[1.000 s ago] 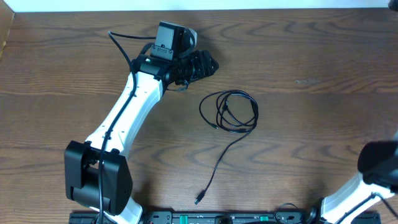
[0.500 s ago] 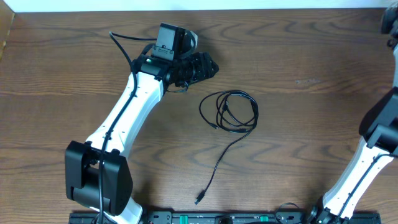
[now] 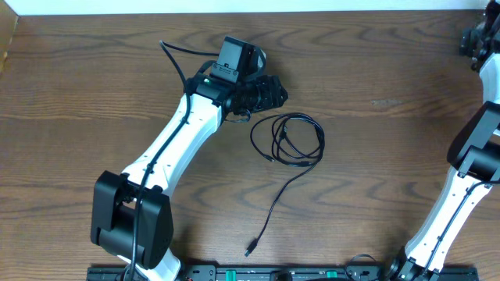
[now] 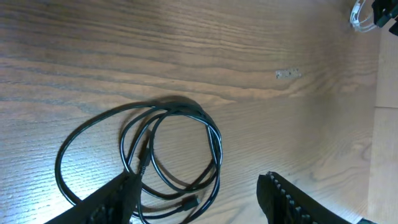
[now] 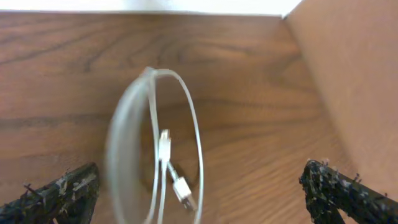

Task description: Untangle cables

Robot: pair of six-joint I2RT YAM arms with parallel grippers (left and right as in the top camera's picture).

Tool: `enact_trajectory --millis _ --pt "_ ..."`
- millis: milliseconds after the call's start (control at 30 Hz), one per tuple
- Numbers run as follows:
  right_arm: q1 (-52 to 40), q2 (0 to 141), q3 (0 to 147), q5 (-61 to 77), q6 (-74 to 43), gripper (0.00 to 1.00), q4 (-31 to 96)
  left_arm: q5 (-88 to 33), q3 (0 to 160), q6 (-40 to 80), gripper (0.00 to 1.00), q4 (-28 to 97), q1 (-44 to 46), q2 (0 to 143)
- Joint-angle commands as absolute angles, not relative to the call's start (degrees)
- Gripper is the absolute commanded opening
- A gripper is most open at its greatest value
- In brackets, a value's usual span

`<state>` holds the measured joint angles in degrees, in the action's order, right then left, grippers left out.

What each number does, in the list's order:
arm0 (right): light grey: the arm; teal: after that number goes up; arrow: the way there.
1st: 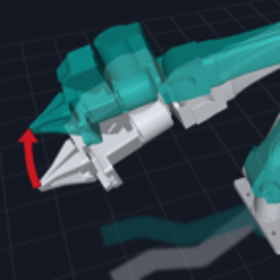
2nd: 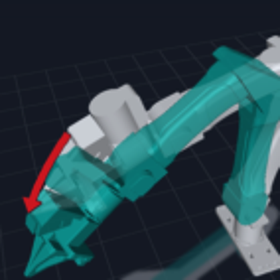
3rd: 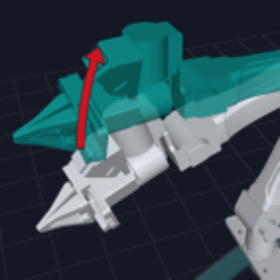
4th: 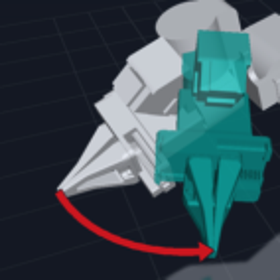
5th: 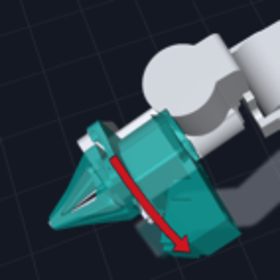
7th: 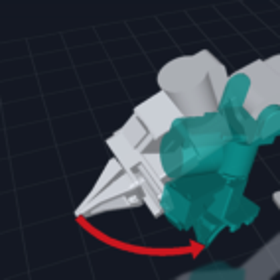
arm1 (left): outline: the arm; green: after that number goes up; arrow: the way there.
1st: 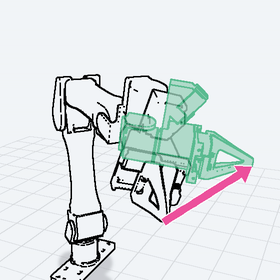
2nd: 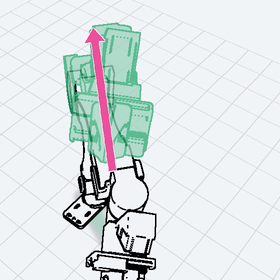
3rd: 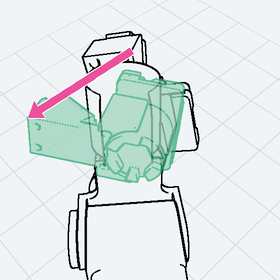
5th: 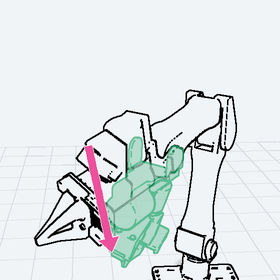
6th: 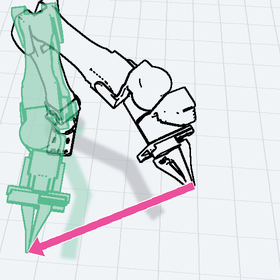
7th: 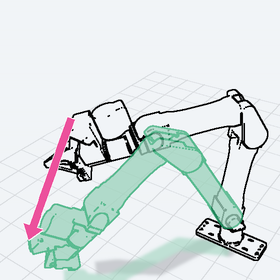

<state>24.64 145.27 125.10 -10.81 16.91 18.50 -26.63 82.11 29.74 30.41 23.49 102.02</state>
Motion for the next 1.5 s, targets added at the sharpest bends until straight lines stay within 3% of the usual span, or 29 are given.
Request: enact_trajectory --millis 0,233,400,467,567,833,900,1000,1100,1233,1467 --pt "24.86 137.08 125.58 -7.64 10.52 0.99 22.02 -25.8 81.43 28.88 0.64 29.74 23.46 102.76" --pt "24.43 124.73 125.58 12.84 6.39 0.99 34.09 -25.85 81.43 26.24 0.65 29.5 23.44 102.76" --pt "23.88 117.23 125.58 51.7 6.42 0.99 52.29 -25.85 81.08 22.39 0.65 32.86 23.9 102.78" --pt "23.0 117.34 125.54 55.2 6.42 0.99 58.48 -25.89 80.44 22.26 0.65 33.19 24.64 102.89" --pt "20.84 117.36 124.6 49.84 6.46 0.92 66.3 -25.85 80.03 20.67 0.65 34.33 26.04 103.33" --pt "14.41 117.36 123.39 34.33 6.37 0.89 74.56 -23.29 80.03 17.85 0.63 36.62 28.18 107.42" --pt "12.84 117.36 123.37 31.99 5.78 0.86 74.81 -23.29 80.03 19.99 0.52 36.1 29.1 110.15" --pt "11.9 117.36 123.35 27.22 2.98 0.85 74.72 -23.51 80.03 28.71 0.46 35.42 30.63 113.01" --pt "11.66 117.36 123.35 26.26 2.59 0.85 74.78 -23.42 80.03 32.12 0.29 34.13 32.23 115.04" --pt "11.68 117.36 123.35 26.26 2.61 0.86 74.76 -20.84 80.03 35.83 0.27 32.08 34.0 116.18" --pt "11.68 117.36 123.31 26.24 2.61 0.87 74.74 -6.31 80.03 44.49 0.26 34.04 36.01 116.2"
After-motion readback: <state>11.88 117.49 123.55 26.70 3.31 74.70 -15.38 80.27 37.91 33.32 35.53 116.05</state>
